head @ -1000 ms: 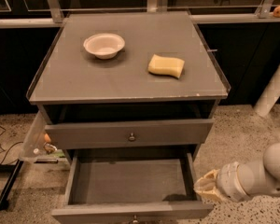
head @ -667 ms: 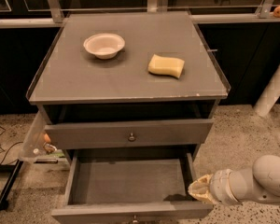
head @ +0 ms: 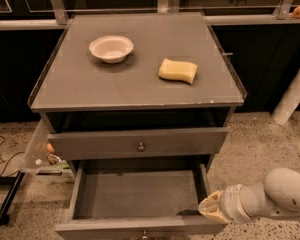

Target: Close middle drawer

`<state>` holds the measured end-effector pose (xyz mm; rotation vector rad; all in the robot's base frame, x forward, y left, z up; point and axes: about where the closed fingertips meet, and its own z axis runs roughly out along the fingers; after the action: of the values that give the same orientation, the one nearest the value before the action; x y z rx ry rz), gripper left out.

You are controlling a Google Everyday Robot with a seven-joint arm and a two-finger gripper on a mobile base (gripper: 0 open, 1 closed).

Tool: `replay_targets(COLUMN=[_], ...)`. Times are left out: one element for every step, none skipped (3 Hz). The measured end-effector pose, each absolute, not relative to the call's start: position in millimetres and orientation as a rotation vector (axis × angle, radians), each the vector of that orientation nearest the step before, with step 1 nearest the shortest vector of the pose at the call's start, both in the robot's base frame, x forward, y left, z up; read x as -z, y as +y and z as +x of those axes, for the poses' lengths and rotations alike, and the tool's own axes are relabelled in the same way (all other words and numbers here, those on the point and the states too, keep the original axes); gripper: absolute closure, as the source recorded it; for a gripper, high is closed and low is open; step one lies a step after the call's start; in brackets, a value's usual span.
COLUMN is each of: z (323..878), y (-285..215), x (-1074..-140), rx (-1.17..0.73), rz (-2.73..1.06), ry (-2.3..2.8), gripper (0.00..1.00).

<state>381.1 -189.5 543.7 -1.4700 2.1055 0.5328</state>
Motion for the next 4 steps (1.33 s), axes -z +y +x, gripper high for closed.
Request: replay_targets(z=[361, 335, 320, 321], y=[-183, -169, -154, -142], x=[-512, -464, -429, -401], rx=[-0.596, -0.674, -0.676, -0.637], rz=[-1.440, -1.385, -1.367, -1.375], ry=[2.157, 2.191, 2.189, 2.173], gripper=[1.00, 1.00, 1.00, 1.00])
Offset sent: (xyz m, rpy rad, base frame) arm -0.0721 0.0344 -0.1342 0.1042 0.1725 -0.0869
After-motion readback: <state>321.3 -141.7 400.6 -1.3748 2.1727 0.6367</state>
